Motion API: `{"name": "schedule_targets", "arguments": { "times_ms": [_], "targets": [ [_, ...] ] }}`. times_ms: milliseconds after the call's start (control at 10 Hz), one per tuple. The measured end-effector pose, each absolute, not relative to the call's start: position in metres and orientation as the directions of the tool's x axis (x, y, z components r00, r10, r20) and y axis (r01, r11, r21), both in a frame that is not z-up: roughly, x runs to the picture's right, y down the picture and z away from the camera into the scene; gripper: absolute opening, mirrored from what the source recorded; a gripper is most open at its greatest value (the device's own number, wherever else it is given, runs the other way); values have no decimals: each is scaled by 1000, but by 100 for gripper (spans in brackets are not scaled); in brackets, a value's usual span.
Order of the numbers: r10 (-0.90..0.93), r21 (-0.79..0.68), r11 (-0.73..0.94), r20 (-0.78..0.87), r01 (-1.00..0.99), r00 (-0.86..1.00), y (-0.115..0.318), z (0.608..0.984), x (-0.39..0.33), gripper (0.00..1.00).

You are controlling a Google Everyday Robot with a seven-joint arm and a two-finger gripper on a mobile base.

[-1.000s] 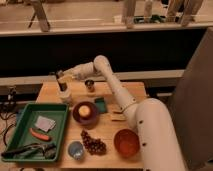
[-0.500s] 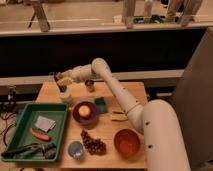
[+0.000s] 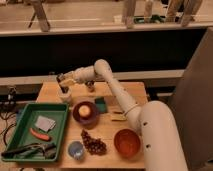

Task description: Place eraser in paper cup

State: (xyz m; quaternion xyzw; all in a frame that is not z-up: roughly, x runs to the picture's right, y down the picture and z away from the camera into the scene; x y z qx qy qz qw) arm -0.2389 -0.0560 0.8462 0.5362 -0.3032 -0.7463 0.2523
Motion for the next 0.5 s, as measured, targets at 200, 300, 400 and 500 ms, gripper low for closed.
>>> {"name": "schedule_targets", "arguments": {
  "times_ms": [200,300,400,500],
  "targets": [
    [-704,727,-686,-652,31,-283,-54,851,-238,43],
    [-702,726,-688,-656,24,-278,-53,852,-238,51],
    [-699,724,-690,-661,16,-272,-53,853,-239,61],
    [-695,721,-693,-665,9,-273,-51,854,-240,73]
  ]
}}
